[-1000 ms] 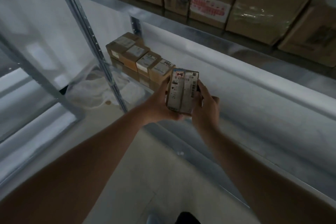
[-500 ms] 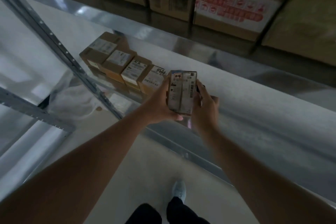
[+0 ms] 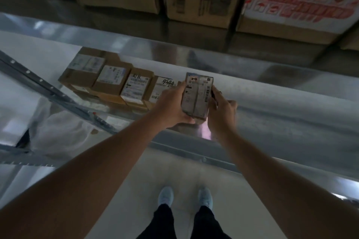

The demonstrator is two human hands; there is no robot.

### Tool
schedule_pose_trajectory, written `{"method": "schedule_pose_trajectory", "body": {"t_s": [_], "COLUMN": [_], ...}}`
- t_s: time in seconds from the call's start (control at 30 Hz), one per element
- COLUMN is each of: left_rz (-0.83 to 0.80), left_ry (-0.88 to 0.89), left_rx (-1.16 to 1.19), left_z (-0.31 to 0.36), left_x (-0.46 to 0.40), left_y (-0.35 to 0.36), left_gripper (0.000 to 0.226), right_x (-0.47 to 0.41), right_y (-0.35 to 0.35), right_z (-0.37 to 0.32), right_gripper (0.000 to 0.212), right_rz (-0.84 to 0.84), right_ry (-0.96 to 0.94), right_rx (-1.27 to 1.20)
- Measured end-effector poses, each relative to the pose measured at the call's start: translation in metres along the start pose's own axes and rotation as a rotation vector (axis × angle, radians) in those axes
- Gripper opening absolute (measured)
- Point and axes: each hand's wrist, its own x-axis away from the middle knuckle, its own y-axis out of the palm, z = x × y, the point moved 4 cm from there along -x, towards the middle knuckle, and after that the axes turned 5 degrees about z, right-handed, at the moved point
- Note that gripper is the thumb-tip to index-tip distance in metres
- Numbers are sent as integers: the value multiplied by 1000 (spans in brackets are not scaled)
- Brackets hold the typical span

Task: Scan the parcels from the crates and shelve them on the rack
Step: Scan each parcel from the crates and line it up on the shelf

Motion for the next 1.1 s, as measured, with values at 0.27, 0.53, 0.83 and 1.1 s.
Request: {"method": "schedule_pose_trajectory", "body": {"t_s": [0.27,0.53,0.83,1.1], "left_rz": [-51,-86,-175,-249], "left_ry": [24,-14,-85,-68], "left_rx": [-82,-113,-136,-244], "left_z": [-18,-20,-22,-24], "left_x": [-14,-17,-19,-19], "left_y": [5,3,-1,-5], "left_gripper": [108,108,108,103], "right_x": [-12,-13,-22,-11], "right_y": [24,30,44,31], "right_z": [9,8,11,-3], "right_gripper": [46,45,48,44], "right_rz": [24,32,31,71], "right_ry": [8,42,28,82], "right_rx": [109,109,129,123]}}
